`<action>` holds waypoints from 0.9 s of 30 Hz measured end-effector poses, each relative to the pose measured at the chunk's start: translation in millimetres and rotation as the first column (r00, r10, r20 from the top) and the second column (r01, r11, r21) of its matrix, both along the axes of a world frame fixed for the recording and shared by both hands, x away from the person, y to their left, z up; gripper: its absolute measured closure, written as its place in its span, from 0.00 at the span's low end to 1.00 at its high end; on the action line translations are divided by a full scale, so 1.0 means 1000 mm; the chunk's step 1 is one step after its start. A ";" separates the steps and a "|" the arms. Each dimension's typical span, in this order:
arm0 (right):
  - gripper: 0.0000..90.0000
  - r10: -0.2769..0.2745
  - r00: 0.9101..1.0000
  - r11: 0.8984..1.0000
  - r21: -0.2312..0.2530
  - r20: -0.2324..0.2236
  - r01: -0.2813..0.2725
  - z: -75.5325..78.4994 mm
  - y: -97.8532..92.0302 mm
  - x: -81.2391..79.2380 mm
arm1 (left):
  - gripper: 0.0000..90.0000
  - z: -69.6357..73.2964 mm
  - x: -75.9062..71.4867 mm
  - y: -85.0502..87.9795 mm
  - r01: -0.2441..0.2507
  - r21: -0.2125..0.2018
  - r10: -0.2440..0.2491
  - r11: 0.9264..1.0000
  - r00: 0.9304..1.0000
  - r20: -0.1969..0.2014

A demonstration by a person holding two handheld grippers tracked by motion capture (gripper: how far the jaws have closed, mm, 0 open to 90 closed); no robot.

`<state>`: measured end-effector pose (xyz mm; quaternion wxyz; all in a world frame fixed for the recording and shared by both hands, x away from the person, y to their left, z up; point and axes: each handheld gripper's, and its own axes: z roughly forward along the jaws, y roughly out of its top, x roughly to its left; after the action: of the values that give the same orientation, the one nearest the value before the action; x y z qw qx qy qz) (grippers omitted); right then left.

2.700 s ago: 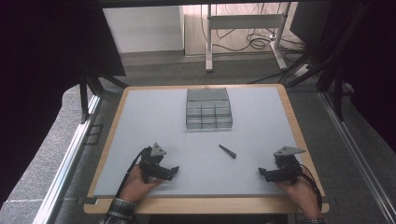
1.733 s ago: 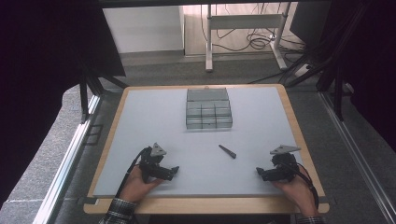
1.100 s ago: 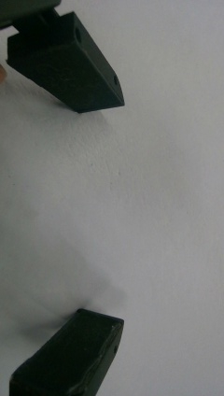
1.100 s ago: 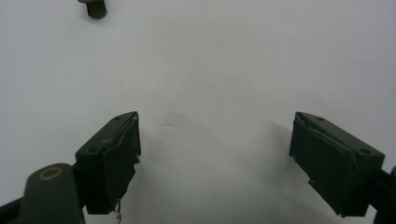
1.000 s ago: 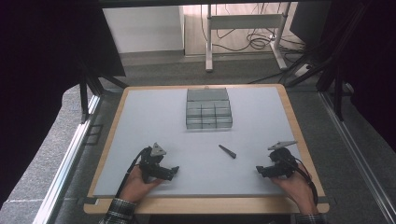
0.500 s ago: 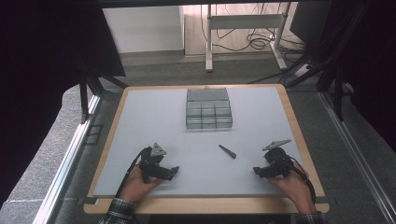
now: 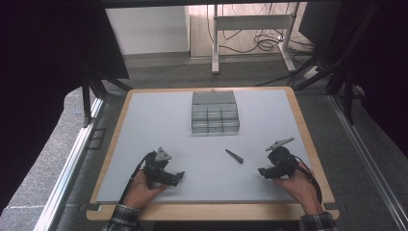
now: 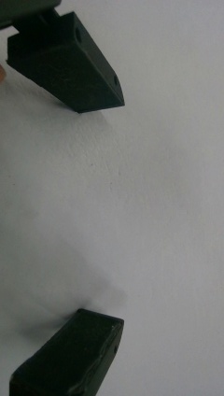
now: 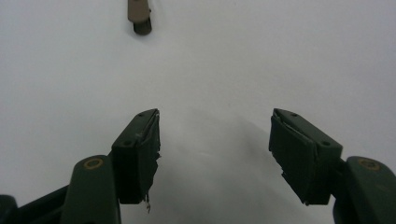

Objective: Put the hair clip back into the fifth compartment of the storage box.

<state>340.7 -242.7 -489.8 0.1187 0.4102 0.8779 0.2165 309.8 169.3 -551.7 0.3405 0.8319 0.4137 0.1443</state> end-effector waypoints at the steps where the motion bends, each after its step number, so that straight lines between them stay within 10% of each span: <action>1: 0.37 -0.002 1.000 1.000 0.003 0.000 0.002 0.001 0.001 0.001 | 0.00 0.000 0.000 0.000 0.000 0.000 0.000 1.000 1.000 0.000; 27: 0.48 0.067 0.997 0.996 -0.054 -0.038 -0.069 0.009 0.032 0.025 | 0.00 0.000 0.000 0.000 0.000 0.000 0.000 1.000 1.000 -0.001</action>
<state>366.2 -210.6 -480.6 0.1068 0.3806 0.8990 0.1888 309.8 169.4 -551.6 0.3402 0.8321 0.4138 0.1439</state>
